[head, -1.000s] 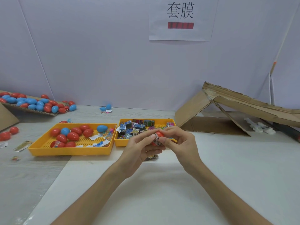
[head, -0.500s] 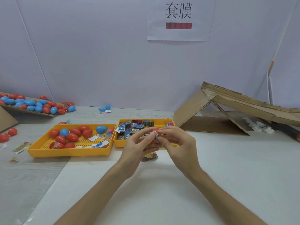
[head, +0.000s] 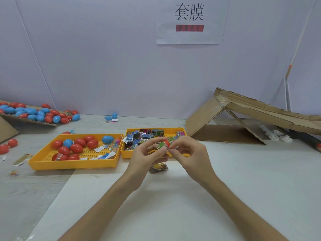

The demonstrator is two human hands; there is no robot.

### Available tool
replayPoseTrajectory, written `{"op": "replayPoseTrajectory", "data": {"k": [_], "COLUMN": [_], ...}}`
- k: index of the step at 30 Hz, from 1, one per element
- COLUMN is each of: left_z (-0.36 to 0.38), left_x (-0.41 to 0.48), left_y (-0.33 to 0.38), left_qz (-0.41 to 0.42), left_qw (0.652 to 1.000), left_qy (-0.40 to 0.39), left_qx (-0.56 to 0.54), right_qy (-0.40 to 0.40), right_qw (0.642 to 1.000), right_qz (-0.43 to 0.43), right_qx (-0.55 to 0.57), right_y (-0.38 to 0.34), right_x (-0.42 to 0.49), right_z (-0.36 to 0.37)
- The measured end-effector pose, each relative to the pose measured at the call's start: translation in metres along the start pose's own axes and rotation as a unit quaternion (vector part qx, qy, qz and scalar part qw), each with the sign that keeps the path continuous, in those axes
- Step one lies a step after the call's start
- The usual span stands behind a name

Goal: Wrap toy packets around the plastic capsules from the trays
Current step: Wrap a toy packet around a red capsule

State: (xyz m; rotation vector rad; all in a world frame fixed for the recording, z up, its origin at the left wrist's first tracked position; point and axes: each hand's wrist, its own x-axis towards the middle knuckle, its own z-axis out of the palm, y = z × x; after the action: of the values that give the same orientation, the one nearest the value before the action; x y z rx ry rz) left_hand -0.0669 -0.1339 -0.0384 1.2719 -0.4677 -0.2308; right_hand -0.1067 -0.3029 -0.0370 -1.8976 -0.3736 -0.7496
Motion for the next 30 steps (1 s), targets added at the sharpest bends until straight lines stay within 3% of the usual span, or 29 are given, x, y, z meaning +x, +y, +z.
{"op": "replayPoseTrajectory", "data": {"k": [14,20,30], "left_z": [-0.001,-0.004,-0.011], "left_x": [0.0,0.0,0.001], "left_y": [-0.005,-0.002,0.0], "left_qz": [0.039,0.031,-0.005], "left_qw": [0.997,0.992,0.99], "left_qy": [-0.013,-0.038,-0.099], "left_qx": [0.069,0.113,0.096], "right_qy": [-0.049,-0.063,-0.097], "right_qw": [0.99,0.989,0.992], "right_qz": [-0.059,-0.053,-0.017], "right_qx": [-0.118,-0.121,-0.073], "right_y": [0.005,0.008,0.005], "right_x": [-0.003,-0.004,-0.004], "right_z": [0.001,0.003,0.0]}}
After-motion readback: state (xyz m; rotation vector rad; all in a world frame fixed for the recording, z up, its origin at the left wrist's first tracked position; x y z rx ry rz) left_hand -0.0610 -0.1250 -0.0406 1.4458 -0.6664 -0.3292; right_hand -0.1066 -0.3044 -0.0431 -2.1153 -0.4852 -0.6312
